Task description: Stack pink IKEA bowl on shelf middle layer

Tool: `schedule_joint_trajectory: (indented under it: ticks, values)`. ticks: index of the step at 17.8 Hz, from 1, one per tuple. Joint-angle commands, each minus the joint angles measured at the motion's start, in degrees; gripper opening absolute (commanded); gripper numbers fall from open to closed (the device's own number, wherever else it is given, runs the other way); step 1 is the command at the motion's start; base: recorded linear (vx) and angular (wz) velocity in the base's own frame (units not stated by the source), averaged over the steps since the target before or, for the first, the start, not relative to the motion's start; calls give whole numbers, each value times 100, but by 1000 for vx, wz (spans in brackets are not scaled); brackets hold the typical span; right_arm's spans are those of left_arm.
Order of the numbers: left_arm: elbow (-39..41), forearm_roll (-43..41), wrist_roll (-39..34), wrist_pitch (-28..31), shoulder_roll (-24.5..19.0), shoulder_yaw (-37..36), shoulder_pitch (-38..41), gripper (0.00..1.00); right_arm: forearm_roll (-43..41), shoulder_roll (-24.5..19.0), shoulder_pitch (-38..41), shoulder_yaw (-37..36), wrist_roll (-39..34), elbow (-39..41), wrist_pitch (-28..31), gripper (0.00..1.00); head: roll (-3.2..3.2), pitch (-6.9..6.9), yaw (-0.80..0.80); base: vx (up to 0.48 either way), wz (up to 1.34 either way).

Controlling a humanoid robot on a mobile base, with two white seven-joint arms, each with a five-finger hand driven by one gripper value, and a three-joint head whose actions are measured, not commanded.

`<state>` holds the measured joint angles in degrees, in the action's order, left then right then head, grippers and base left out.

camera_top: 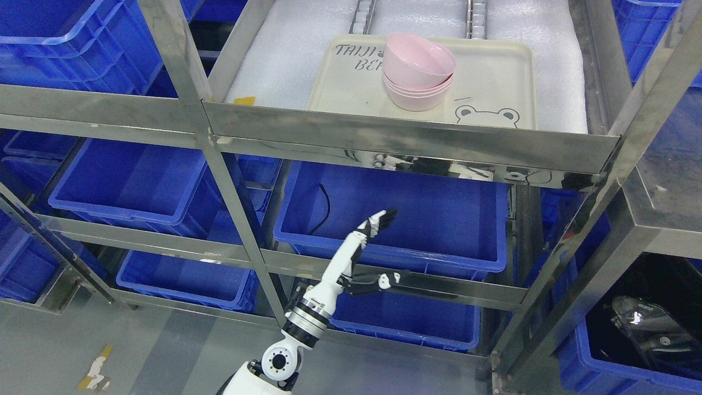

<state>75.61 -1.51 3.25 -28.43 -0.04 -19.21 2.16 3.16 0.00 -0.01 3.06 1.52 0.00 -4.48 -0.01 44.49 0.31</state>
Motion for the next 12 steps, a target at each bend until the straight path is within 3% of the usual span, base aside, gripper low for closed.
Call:
schedule_joint_trajectory:
  ticks: [1, 12]
  values:
    - [-108, 441, -448, 391, -96, 1349, 74, 91, 1, 100, 133, 1, -3, 100, -27, 100, 0, 0, 0, 0, 0]
    - [-108, 441, -361, 391, -96, 1263, -84, 93, 1, 100, 133, 1, -3, 100, -27, 100, 0, 0, 0, -91, 96]
